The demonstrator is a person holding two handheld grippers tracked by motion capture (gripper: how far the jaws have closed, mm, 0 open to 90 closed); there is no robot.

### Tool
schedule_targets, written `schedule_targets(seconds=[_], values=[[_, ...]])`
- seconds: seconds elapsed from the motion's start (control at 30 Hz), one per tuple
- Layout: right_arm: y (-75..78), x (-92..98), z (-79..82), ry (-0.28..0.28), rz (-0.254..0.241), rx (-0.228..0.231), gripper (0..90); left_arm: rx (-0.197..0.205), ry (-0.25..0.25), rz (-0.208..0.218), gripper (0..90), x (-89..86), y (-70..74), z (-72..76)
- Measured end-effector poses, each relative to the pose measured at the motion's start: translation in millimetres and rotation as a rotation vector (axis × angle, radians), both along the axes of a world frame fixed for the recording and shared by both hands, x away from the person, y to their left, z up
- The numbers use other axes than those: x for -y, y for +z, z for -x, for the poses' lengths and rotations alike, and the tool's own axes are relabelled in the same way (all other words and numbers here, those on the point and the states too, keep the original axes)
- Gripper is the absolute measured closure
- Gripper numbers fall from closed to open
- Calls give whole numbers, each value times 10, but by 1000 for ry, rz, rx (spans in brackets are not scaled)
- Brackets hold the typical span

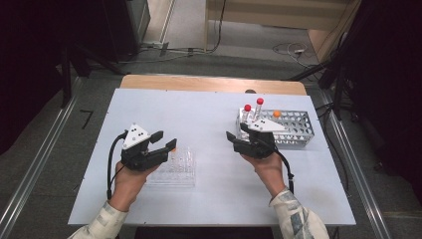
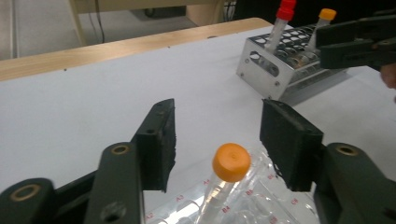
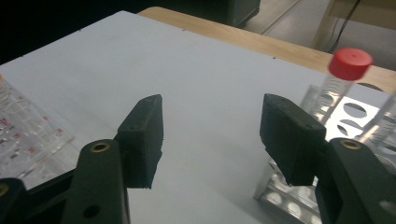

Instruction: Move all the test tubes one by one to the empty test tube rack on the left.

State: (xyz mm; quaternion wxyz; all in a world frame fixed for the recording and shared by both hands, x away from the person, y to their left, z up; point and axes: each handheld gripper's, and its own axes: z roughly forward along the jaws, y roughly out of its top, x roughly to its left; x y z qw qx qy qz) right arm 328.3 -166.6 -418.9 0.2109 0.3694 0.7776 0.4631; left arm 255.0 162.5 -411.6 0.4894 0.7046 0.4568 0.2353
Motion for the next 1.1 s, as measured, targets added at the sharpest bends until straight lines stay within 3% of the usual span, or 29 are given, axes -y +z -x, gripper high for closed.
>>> schedule_targets(seconds=[0.23,0.57,0.83,1.1], values=[[24,322,-11,-86,31,22,379,-6,48,-1,382,-51,-17,-45],[-7,760,-52,-202,42,14,381,10,55,-7,365,-29,-15,-37],[-56,814,-165,-259,65,17,385,19,66,-15,331,-26,-11,-24],[-201,830,-407,-336,102,11,416,20,70,-11,322,-42,-12,-14]])
